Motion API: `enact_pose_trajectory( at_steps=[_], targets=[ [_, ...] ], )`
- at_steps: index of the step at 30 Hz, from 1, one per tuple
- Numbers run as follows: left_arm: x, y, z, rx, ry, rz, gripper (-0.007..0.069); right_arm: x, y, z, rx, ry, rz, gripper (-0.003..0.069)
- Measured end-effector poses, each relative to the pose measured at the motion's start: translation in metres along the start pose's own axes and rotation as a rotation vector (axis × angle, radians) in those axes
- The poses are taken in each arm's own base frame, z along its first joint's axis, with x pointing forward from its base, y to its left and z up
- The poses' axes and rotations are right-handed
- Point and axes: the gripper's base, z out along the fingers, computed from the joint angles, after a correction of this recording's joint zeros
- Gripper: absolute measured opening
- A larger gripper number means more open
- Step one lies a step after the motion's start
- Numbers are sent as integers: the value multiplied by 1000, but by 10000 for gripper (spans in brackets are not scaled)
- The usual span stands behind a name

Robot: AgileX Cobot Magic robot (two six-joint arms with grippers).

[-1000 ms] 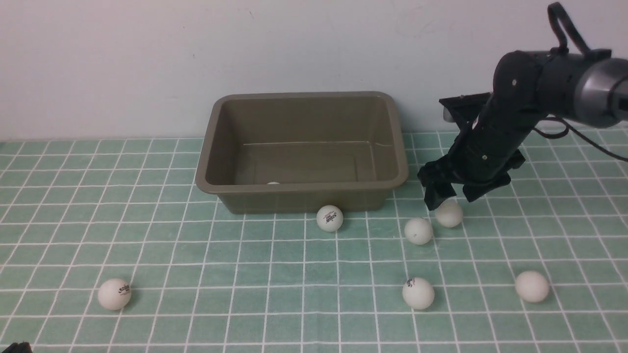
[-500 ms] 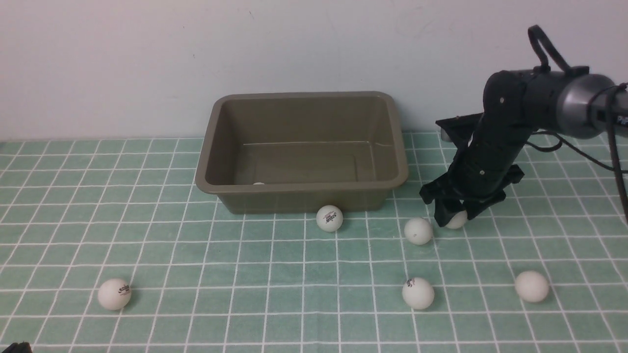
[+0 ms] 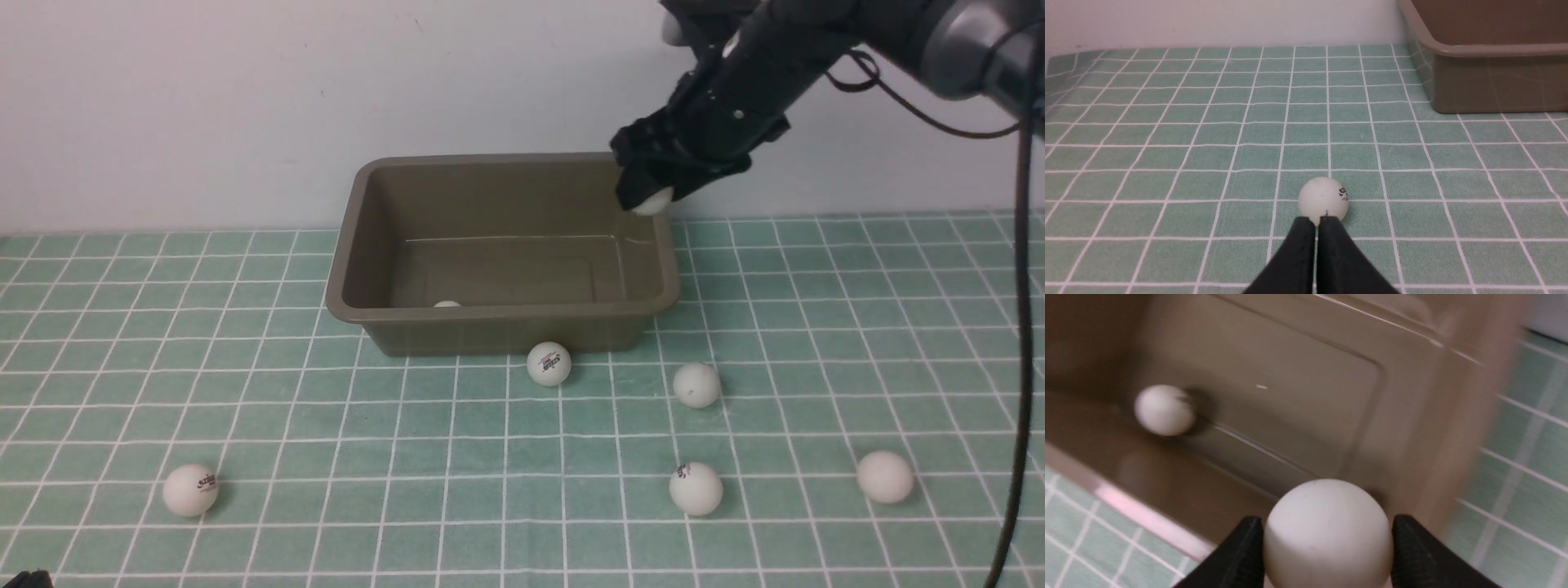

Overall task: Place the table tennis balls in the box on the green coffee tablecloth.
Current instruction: 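Release the ping pong ball into the bin and lift the gripper away, then reach for and grasp a ping pong ball on the table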

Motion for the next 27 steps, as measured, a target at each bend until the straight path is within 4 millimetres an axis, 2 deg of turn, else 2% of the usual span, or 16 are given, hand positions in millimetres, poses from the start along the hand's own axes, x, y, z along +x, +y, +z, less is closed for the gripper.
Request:
enact_pose_trajectory(
  at_steps=[3,5,9,13,14,16,18,22,27],
  targets=[
    [0,0,0,0,0,0,-5,-2,13,8,-16,-8,-31,359],
    [0,0,0,0,0,0,-5,-2,32,34,-30,0,-79,359],
    [0,0,0,0,0,0,-5,6,37,71,-38,50,-134,359],
    [0,0,0,0,0,0,-5,8,36,82,-41,52,-155,374],
    [0,0,0,0,0,0,-5,8,36,82,-42,51,-154,377],
    [0,0,0,0,0,0,-5,5,36,82,-42,34,-164,454],
    [0,0,0,0,0,0,-5,5,37,81,-43,34,-169,491],
    [0,0,0,0,0,0,-5,3,38,72,-39,72,-187,527],
    [0,0,0,0,0,0,-5,-12,31,34,98,14,-180,538]
  ],
)
